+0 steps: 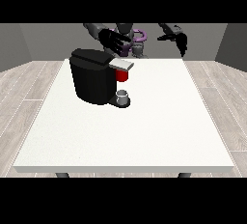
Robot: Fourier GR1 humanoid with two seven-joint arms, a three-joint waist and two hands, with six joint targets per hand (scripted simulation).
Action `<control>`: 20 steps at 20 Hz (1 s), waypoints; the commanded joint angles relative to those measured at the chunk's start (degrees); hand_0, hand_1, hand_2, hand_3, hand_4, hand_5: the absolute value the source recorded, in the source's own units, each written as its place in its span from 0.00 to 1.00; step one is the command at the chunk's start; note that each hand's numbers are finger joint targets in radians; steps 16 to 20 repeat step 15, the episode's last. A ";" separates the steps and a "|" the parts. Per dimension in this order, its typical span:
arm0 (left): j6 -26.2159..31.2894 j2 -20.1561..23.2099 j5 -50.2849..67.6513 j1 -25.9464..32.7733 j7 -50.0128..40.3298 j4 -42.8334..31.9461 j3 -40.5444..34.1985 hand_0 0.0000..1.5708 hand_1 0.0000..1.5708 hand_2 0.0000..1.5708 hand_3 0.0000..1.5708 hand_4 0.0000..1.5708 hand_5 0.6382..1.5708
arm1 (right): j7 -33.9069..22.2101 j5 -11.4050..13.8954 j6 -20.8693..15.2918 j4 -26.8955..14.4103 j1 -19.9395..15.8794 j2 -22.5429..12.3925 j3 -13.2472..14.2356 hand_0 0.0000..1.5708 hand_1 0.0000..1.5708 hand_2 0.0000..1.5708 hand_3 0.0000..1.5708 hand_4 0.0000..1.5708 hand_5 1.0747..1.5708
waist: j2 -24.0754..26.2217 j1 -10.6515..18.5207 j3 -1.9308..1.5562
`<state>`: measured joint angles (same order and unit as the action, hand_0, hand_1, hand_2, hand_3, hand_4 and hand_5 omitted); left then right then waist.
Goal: Insert the coffee pod into the coffee machine and close the lid
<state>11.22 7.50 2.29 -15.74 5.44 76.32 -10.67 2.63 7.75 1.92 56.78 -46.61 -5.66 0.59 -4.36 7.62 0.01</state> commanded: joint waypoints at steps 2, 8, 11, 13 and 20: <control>0.95 1.26 1.26 -0.94 1.98 -1.27 -0.91 0.00 0.00 0.00 0.00 0.00 1.00 | -0.40 0.24 -0.03 0.13 -1.71 1.92 -0.17 0.00 0.00 0.00 0.00 0.08 1.00 | -0.03 -0.48 0.00; -1.98 -0.93 -2.00 5.39 5.46 -2.02 0.49 0.00 0.00 0.00 0.00 0.13 1.00 | 4.89 -3.42 4.98 5.19 8.18 5.50 -4.94 0.00 0.00 0.00 0.00 0.16 1.00 | 6.47 -4.63 -0.01; -0.50 -1.62 -0.43 7.00 6.58 -2.55 0.53 0.00 0.00 0.00 0.00 0.09 1.00 | 7.84 -8.64 2.27 8.07 15.14 5.58 -7.68 0.00 0.00 0.00 0.00 0.17 1.00 | 8.52 -4.62 -0.02; -2.68 -3.46 -0.87 7.00 5.77 -2.03 1.08 0.00 0.00 0.00 0.00 0.16 1.00 | 7.60 -11.41 2.61 9.15 18.77 5.61 -7.61 0.00 0.00 0.00 0.00 0.18 1.00 | 10.27 -6.54 -0.03; -2.67 -2.62 -0.85 6.67 2.34 -2.22 1.06 0.00 0.00 0.00 0.00 0.12 1.00 | 5.85 -12.82 -0.56 10.74 23.83 5.63 -10.70 0.00 0.00 0.00 0.00 0.10 1.00 | 13.47 -7.93 -0.03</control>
